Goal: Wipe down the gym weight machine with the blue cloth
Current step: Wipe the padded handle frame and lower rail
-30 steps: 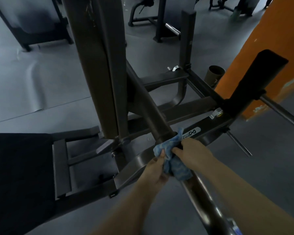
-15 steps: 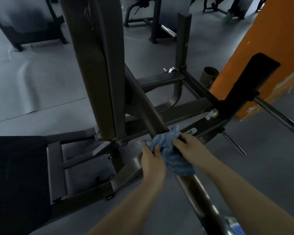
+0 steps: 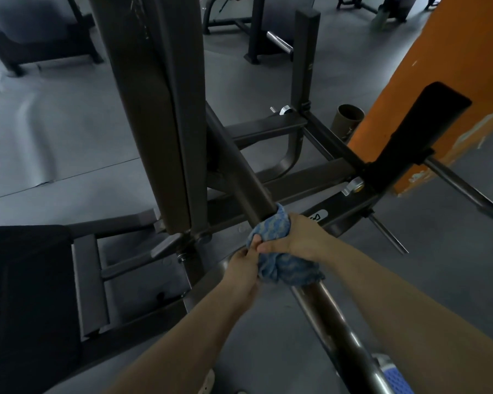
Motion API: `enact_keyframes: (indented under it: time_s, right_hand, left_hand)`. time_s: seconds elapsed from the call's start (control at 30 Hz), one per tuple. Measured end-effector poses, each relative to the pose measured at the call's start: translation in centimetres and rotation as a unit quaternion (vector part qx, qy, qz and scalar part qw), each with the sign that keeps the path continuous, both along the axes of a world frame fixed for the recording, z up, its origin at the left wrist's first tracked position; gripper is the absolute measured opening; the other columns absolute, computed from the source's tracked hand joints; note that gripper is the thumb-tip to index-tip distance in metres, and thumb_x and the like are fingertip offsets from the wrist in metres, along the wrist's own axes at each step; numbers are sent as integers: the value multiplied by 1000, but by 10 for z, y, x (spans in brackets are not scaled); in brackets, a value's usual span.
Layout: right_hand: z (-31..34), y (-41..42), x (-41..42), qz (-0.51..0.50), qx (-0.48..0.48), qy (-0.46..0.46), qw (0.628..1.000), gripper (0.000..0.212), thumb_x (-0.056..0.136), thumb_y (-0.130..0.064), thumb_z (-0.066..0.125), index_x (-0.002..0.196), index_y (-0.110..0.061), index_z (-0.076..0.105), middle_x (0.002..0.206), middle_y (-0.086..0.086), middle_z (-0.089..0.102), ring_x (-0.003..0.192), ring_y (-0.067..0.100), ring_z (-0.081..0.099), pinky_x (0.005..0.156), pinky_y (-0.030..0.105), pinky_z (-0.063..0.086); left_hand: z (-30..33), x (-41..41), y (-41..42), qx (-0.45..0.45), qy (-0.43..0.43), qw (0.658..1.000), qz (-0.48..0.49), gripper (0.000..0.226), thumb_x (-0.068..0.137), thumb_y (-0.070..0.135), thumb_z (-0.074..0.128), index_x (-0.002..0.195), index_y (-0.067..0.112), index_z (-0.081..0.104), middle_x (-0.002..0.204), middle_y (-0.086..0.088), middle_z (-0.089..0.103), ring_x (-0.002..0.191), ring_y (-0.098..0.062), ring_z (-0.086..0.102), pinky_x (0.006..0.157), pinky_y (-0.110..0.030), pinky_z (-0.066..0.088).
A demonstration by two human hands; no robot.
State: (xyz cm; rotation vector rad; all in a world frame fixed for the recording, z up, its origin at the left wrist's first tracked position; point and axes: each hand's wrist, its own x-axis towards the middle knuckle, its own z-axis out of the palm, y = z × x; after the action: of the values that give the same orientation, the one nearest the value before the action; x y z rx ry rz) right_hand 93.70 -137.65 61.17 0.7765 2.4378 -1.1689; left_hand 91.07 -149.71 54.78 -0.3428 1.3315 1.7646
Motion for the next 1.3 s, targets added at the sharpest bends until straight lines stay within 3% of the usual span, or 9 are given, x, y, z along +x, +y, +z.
enact_keyframes:
  time_s: [0.23,0.4,0.5,0.7,0.83,1.07,1.17,1.23,1.3]
  right_hand:
    - [-7,-33,11,25,310,18,950,47,87,-41,61,120,-10,48,103,5,61,95,26,61,78,33,50]
    - [12,-2,3,33,38,-34,998,34,70,-39,80,89,-19,59,83,-8,64,82,9,63,65,17,47]
    - [1,12,-1,22,-110,-58,992,40,66,-29,84,101,-16,69,97,-2,72,92,13,68,88,32,54]
    - [-13,5,0,-33,-54,-44,997,79,34,-60,83,103,-24,68,100,-6,71,95,12,65,89,33,53]
    - [-11,-8,9,-86,-12,-28,996,83,39,-59,83,110,-21,64,106,-4,67,100,14,62,90,34,52]
    - [6,-46,15,-109,178,-4,978,33,88,-29,62,110,-6,55,110,11,62,101,27,60,80,30,46]
    - [9,-56,15,-90,267,-45,958,45,95,-13,45,136,3,35,128,17,55,112,29,56,87,34,47]
    - [13,-62,16,-81,284,-75,952,58,96,-11,44,145,3,17,133,18,50,117,29,54,91,35,47]
    - [16,-68,20,-82,298,-70,949,48,95,-9,45,139,0,31,125,17,56,110,29,58,87,37,50]
  left_hand:
    - [15,-5,5,13,-68,998,2,27,99,21,41,92,1,58,74,-9,57,59,-14,57,52,-26,49]
    - [8,-2,-1,68,-46,997,-1,40,96,30,45,117,-3,56,106,-16,67,79,-18,68,74,-29,55]
    - [-3,-1,-5,110,-34,993,-29,58,82,44,49,125,4,54,115,-14,66,106,-26,64,95,-39,49]
    - [-3,5,-4,113,-19,993,-37,72,74,57,53,125,7,53,123,-17,62,115,-30,58,106,-48,39]
    - [1,3,-2,43,-25,998,-23,56,82,51,52,109,3,60,120,-23,61,115,-35,56,105,-48,40]
    - [18,-7,-2,3,-49,997,-60,30,97,32,46,104,6,59,90,-8,65,84,-22,63,81,-35,55]
    - [33,-11,1,-30,-72,995,-61,22,100,20,41,100,4,56,67,-7,68,61,-14,67,50,-24,54]
    - [54,-6,-3,-29,-79,994,-65,25,100,10,40,111,-3,57,93,-16,69,93,-22,68,65,-29,50]
    - [69,2,-10,-11,-65,996,-66,32,100,6,38,127,-6,50,128,-22,55,122,-30,51,82,-36,41]
